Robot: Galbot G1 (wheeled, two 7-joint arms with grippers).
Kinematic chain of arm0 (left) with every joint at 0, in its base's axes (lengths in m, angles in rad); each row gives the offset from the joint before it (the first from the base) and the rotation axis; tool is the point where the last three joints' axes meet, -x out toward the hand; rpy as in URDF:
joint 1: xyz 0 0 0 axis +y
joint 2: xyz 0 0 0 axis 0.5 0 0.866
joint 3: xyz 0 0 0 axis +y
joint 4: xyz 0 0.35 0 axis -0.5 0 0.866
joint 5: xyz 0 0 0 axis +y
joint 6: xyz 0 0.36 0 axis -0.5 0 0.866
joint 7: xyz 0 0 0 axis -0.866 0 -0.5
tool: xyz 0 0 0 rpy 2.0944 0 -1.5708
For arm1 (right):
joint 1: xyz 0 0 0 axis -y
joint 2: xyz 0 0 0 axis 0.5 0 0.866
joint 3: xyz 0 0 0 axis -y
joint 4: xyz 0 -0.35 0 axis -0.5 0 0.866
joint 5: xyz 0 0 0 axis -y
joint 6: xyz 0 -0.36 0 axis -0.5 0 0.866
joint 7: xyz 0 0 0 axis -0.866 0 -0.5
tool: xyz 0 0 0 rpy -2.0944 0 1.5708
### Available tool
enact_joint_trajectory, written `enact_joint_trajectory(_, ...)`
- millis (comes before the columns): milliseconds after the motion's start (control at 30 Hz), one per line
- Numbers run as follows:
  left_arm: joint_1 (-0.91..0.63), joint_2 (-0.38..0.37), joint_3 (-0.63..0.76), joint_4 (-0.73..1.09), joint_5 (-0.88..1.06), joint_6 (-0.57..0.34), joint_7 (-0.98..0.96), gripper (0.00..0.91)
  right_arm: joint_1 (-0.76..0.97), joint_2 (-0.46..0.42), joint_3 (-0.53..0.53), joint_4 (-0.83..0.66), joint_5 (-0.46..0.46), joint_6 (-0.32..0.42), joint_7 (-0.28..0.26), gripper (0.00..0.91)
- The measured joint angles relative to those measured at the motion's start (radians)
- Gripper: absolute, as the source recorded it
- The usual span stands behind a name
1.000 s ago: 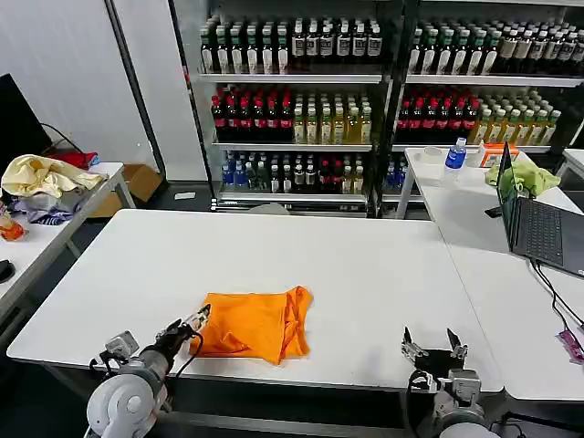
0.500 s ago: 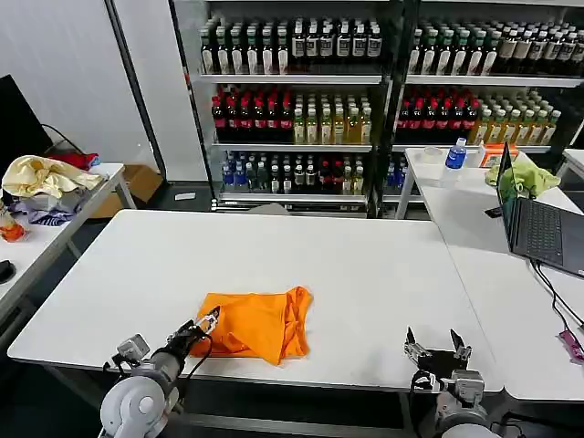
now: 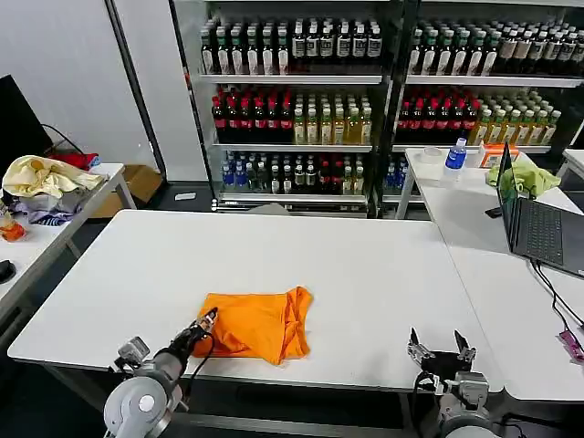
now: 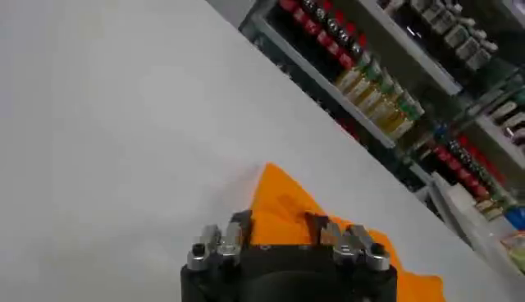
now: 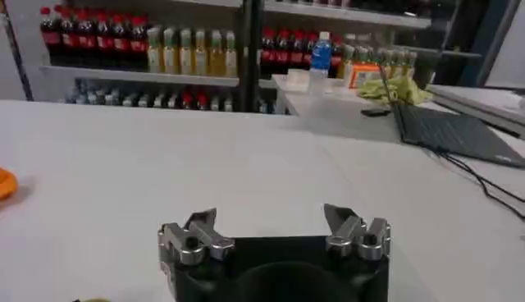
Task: Fold and organize the clothes.
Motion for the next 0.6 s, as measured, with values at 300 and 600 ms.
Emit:
enact_joint_trajectory(300,0.002,-0.032,-0.016,0.004,-0.061,-0.006,0.018,0.010,-0.010,0.001,0.008,0.010,0.000,0.000,0.000,0.907)
enact_joint_trajectory(600,-0.010,-0.036,-0.060,-0.013,-0.153,-0.001,0.028,0.010,-0.012,0.000,0.014,0.021,0.004,0.000,0.000,0.907)
